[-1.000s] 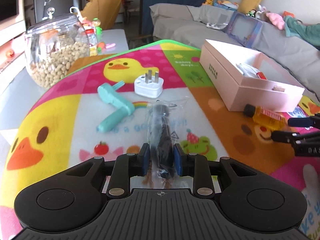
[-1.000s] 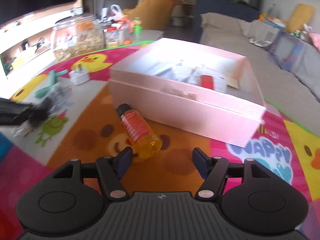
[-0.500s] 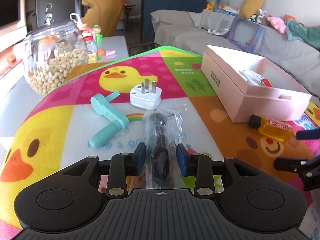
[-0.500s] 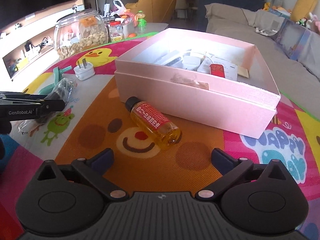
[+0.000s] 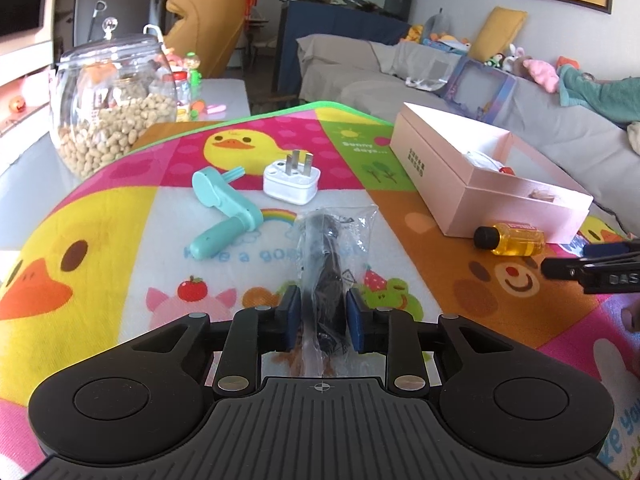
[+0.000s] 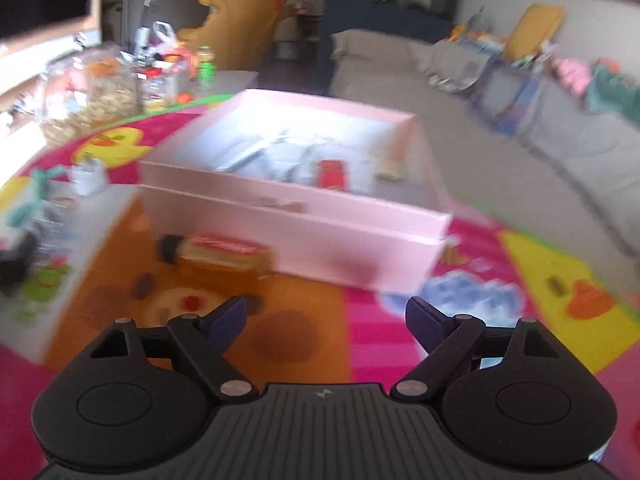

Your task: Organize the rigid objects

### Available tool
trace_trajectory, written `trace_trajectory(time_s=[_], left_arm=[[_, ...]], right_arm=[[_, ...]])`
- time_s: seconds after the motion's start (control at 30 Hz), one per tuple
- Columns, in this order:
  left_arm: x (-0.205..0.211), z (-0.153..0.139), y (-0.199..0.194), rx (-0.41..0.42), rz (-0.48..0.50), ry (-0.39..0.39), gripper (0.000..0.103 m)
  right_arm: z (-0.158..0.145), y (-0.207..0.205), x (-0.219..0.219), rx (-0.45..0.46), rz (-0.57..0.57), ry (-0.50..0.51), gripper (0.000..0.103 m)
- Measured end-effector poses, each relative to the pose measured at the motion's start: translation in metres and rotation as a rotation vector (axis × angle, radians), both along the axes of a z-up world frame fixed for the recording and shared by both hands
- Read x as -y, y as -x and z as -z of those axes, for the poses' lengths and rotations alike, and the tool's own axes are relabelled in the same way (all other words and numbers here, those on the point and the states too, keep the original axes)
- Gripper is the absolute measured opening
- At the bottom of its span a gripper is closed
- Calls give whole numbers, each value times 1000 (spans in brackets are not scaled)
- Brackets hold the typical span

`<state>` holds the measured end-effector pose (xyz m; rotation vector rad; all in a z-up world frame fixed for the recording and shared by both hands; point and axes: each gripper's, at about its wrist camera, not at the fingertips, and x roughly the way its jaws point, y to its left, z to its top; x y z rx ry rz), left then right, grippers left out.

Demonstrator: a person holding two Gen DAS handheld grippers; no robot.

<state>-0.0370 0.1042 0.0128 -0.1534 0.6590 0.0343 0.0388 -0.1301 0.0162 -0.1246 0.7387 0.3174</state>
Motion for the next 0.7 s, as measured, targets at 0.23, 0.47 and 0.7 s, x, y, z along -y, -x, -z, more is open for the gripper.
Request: trace_trajectory(time_s=[0.23, 0.47, 0.7], left_arm=[[1, 1, 2, 6, -4, 0, 28], [-5, 1, 1, 10, -18, 43, 27], [-2, -7, -29, -44, 3, 5, 26]], right_arm=[[9, -18, -42, -49, 12, -27, 89], [7, -31, -56, -48, 30, 1, 81], [-5, 10, -28, 0, -46, 20, 81]])
